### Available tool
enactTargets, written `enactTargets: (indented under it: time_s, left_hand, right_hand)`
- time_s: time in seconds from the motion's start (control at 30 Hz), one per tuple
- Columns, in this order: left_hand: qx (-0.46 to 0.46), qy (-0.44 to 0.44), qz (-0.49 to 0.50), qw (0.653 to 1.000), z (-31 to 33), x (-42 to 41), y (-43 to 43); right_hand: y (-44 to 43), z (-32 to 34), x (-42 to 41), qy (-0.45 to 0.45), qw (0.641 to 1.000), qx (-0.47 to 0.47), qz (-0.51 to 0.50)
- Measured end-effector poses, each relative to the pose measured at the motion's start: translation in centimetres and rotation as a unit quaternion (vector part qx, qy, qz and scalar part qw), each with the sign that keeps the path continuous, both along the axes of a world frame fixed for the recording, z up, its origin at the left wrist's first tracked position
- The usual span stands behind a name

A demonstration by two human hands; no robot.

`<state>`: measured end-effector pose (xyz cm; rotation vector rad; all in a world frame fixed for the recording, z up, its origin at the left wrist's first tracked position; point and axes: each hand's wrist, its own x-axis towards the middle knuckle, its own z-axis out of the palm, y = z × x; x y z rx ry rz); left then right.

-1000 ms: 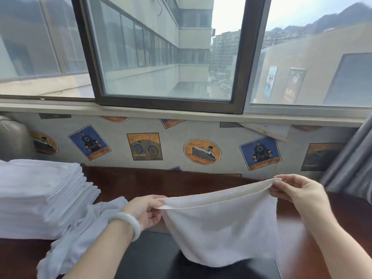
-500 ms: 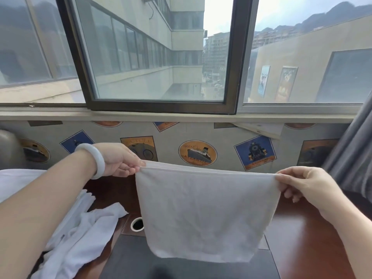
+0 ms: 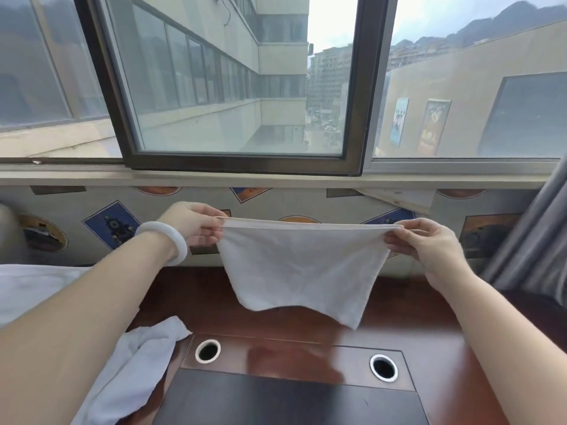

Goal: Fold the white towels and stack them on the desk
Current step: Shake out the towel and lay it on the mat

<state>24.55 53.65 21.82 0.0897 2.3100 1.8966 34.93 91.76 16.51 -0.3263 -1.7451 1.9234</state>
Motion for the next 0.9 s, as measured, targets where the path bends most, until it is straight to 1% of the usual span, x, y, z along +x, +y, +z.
enactTargets:
  time_s: [0.1,0.17,0.23,0.3,0.37,0.47,0.53,0.63,0.8,0.9]
  left_hand:
    - [0.011,0.008,0.011,1.000,-2.5,2.7,-1.1]
    - [0.009,-0.005,0.021,1.000,-6.7,5.1,-2.0]
    - [0.007,-0.042,0.032,0.999,-12.4,7.9,-2.9]
    - [-0.017,-0.097,0.051,0.994,-18.8,10.8,-3.6]
    - [-0.070,-0.151,0.059,0.984,-24.8,14.0,-4.1]
    - [-0.105,-0.200,0.079,0.971,-31.5,18.4,-4.9]
    - [-0.120,-0.222,0.089,0.963,-34.0,20.8,-5.4]
    - [-0.121,-0.242,0.088,0.959,-35.8,22.9,-5.9]
    - [-0.202,-0.226,0.053,0.951,-35.7,25.8,-6.7]
    - [-0.214,-0.217,0.047,0.951,-35.5,27.0,-7.0]
  right_hand:
    - [-1.0,-1.8,2.8,0.019,1.000,-0.018,0.005]
    - [-1.8,-5.9,5.1,-0.020,1.000,-0.020,-0.012]
    - [-2.8,-11.8,7.5,-0.103,0.994,-0.015,-0.034]
    - [-3.9,-18.4,10.1,-0.203,0.978,-0.034,-0.039]
    - [-5.1,-24.5,13.0,-0.305,0.950,-0.045,-0.048]
    - [-6.6,-31.0,17.1,-0.405,0.911,-0.046,-0.063]
    - [-7.5,-32.9,19.3,-0.444,0.892,-0.040,-0.075]
    - [-8.2,-33.0,21.2,-0.462,0.882,-0.020,-0.094]
    - [-8.2,-33.2,23.0,-0.487,0.870,0.020,-0.073]
    - [-8.5,-33.2,24.2,-0.490,0.868,0.045,-0.065]
